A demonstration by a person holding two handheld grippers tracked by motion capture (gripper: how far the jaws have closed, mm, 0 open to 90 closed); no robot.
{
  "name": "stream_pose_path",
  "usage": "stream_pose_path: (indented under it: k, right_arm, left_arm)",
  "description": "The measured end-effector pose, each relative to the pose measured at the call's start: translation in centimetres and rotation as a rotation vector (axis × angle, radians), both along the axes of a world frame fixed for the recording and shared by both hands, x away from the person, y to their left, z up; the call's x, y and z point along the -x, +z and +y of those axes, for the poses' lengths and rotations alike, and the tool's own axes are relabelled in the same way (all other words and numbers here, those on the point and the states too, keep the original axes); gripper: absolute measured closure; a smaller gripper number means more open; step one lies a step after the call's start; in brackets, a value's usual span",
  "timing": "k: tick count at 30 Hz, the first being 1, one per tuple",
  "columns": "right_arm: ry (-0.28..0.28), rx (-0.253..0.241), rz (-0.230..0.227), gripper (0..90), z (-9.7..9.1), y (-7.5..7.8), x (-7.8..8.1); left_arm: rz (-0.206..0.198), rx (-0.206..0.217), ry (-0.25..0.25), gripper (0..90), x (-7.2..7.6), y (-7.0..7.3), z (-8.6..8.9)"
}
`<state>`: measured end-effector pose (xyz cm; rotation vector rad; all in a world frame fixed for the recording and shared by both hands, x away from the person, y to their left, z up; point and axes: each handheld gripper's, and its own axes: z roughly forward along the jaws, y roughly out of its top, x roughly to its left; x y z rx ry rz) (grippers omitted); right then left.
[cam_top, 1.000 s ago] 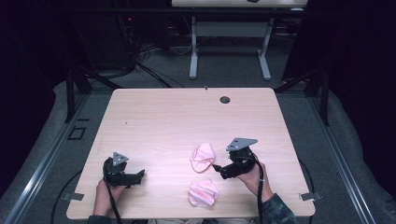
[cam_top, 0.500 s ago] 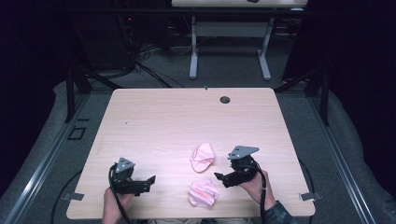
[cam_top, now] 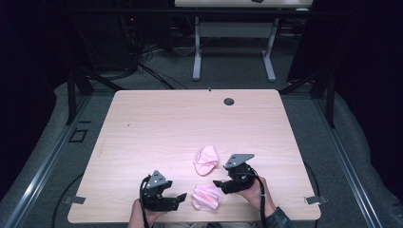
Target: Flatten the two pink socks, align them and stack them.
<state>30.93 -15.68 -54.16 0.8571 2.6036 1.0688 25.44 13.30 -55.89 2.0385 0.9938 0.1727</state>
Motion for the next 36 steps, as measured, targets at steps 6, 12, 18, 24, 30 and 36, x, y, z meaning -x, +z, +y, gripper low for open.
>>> stream_pose_path:
  k: [6,12,18,24,30,36]
  right_arm:
    - [0.060,0.035,0.048,45.9,1.9,-1.5,0.0]
    - [0.083,0.065,0.075,56.3,2.5,-2.5,-0.1]
    - [0.095,0.059,0.075,71.4,2.5,-2.9,0.1]
    - [0.110,0.017,0.089,81.9,2.3,-3.2,0.2]
    - [0.094,0.004,0.086,83.1,2.2,-3.2,0.4]
    - [0.045,-0.053,0.051,83.2,1.3,-2.1,0.8]
  left_arm:
    - [0.032,-0.032,-0.092,38.1,0.2,-0.8,-2.2]
    - [0.042,-0.052,-0.153,48.8,0.0,-1.4,-3.3]
    - [0.037,-0.045,-0.163,66.8,-0.3,-1.7,-3.9]
    - [0.030,-0.040,-0.135,87.1,-0.5,-2.4,-4.5]
    - [0.011,-0.032,-0.140,89.2,-0.4,-2.3,-4.5]
    - [-0.010,-0.011,-0.130,89.4,-0.3,-1.5,-3.5]
